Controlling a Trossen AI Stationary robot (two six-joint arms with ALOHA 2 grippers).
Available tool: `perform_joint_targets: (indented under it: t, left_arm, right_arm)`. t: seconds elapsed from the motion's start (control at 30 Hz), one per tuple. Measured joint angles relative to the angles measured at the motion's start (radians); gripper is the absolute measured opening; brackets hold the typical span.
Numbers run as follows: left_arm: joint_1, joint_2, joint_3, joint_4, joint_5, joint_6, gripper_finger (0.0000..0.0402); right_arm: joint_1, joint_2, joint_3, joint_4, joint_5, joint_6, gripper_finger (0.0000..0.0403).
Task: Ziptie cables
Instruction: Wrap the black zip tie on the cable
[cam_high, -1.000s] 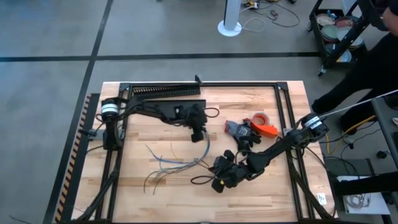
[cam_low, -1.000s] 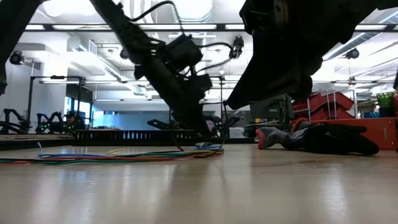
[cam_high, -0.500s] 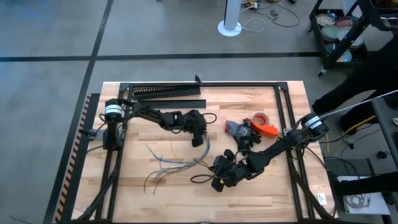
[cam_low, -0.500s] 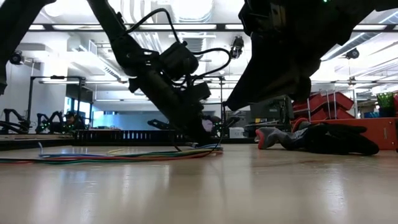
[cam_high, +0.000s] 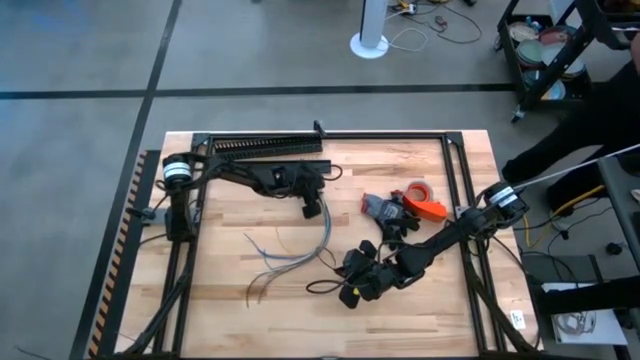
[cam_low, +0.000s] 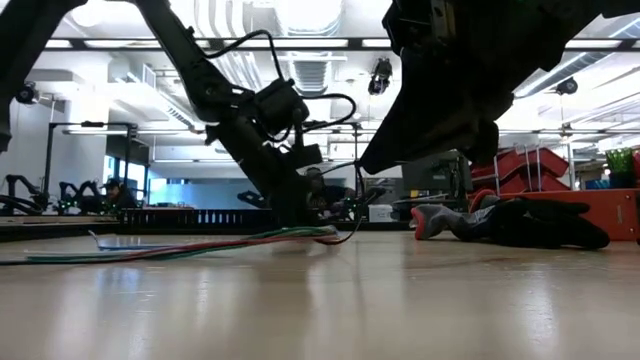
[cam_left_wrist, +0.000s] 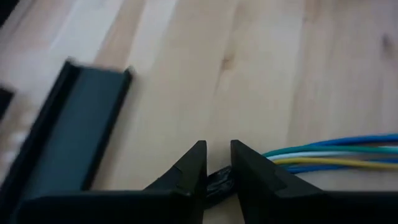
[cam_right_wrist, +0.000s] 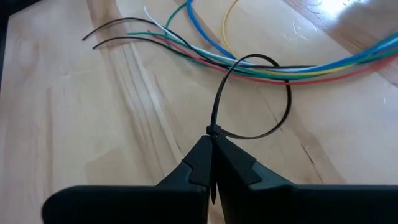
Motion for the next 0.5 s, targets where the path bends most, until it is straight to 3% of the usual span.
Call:
perform_joint_targets:
  t: [0.27,0.5]
  left_arm:
    - [-0.002,-0.255,-0.015,-0.045,0.008,-0.003,0.0059]
    - [-0.020,-0.424,-0.160,-0.032,0.107,-0.091,0.0059]
  right_arm:
    - [-0.002,0.000,0.000,0.001,0.000,0.012,0.0000]
    - [-0.002,0.000,0.000,0.006,0.000,0.009,0.0000]
